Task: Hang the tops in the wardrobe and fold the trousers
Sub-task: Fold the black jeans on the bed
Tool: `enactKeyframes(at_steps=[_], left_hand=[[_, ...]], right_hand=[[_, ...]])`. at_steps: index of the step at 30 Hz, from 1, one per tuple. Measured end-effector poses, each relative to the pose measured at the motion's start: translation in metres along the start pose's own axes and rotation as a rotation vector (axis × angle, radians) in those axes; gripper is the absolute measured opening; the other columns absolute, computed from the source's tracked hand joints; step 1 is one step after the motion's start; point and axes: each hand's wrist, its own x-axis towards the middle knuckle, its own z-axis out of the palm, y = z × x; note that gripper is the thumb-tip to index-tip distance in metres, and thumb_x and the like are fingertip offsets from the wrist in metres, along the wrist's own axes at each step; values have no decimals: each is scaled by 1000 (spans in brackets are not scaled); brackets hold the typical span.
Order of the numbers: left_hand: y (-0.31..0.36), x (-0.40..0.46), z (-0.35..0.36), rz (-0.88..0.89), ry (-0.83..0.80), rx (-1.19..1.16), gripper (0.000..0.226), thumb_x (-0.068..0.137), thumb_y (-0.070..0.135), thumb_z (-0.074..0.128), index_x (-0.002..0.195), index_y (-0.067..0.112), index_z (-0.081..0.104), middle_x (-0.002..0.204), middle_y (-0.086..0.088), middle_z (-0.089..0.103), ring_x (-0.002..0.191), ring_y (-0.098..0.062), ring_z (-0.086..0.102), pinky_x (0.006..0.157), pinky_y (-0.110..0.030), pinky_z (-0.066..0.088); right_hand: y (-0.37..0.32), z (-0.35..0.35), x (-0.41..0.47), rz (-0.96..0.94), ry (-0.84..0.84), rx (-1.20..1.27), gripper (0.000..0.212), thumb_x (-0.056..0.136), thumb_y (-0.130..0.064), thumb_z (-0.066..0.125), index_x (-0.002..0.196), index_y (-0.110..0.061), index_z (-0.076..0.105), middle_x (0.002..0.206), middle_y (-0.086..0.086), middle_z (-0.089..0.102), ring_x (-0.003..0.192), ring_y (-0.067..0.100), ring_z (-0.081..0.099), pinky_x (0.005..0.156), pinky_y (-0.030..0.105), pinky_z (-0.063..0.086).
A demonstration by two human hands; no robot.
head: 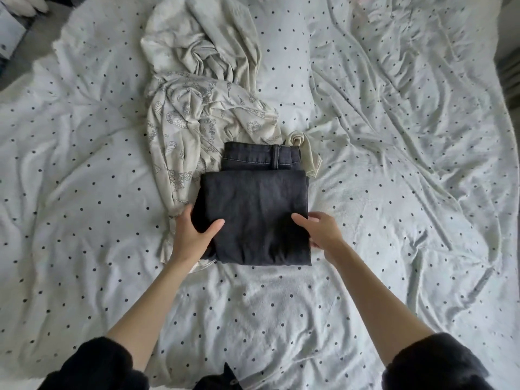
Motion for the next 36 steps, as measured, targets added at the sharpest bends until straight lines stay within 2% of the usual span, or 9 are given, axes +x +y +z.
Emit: enactKeyframes(at_steps=[2, 7, 12, 16, 19, 22, 25, 30, 36], left_hand=[[3, -6, -2, -104, -70, 2, 60, 82, 39, 69, 134, 19, 45, 125, 6, 54, 113, -13, 51, 90, -26, 39], [7, 0, -27, -59, -215, 154, 48, 84, 38, 67, 127, 21, 54, 120, 6, 60, 111, -15, 56, 92, -31, 45], [16, -8, -22, 72, -236, 321, 45, 83, 26, 70, 126, 20, 58, 124, 4, 61, 117, -17, 54, 90, -23, 37], [4, -28, -11, 141, -37, 329, 50, 84, 22, 69, 130, 11, 54, 128, -9, 56, 123, -26, 46, 100, -31, 33], [-8, -48, -8, -6, 160, 179, 66, 80, 25, 74, 136, 9, 43, 136, -12, 43, 130, -28, 34, 110, -41, 27], [-27, -68, -2, -409, 212, -134, 74, 77, 29, 77, 136, 11, 37, 138, -14, 37, 127, -28, 39, 105, -45, 37], [-35, -81, 5, -756, 33, -588, 27, 84, 25, 70, 97, 11, 52, 128, -17, 50, 108, -23, 51, 98, -41, 44], [-49, -85, 16, -799, -133, -807, 11, 90, 14, 61, 98, 9, 56, 117, -12, 61, 96, -21, 61, 97, -41, 45], [-48, -85, 11, -823, -165, -980, 18, 90, 10, 59, 108, 8, 59, 110, -10, 63, 105, -21, 58, 82, -43, 48]], right_hand=[[0, -3, -4, 6, -60, 11, 41, 84, -38, 68, 110, -7, 64, 92, 1, 66, 80, 13, 58, 69, 26, 48], [28, 4, -43, 179, -256, 166, 27, 82, -25, 71, 97, -3, 65, 87, 5, 69, 70, 15, 65, 55, 22, 52], [87, 6, -79, 385, -420, 171, 24, 85, -19, 69, 100, -2, 66, 101, 12, 71, 96, 27, 68, 89, 38, 54], [88, -25, -69, 252, -217, 219, 24, 90, -26, 60, 103, -5, 62, 110, 13, 66, 93, 24, 63, 82, 36, 52], [59, -42, -53, -10, 26, 74, 32, 93, -29, 56, 108, -1, 60, 111, 13, 65, 93, 22, 61, 84, 36, 51], [18, -48, -39, -272, 95, -146, 44, 89, -36, 60, 121, -6, 57, 115, 5, 63, 102, 18, 59, 90, 33, 48], [-12, -40, -17, -346, -67, -360, 64, 86, -49, 60, 134, -9, 48, 133, 7, 54, 120, 22, 52, 102, 37, 42], [-35, -38, 14, -285, -233, -482, 73, 86, -51, 57, 125, 10, 50, 129, 29, 52, 118, 41, 51, 97, 38, 43], [-52, -37, 20, -171, -326, -426, 50, 90, -33, 59, 131, -4, 51, 137, 18, 50, 123, 30, 48, 94, 33, 40]])
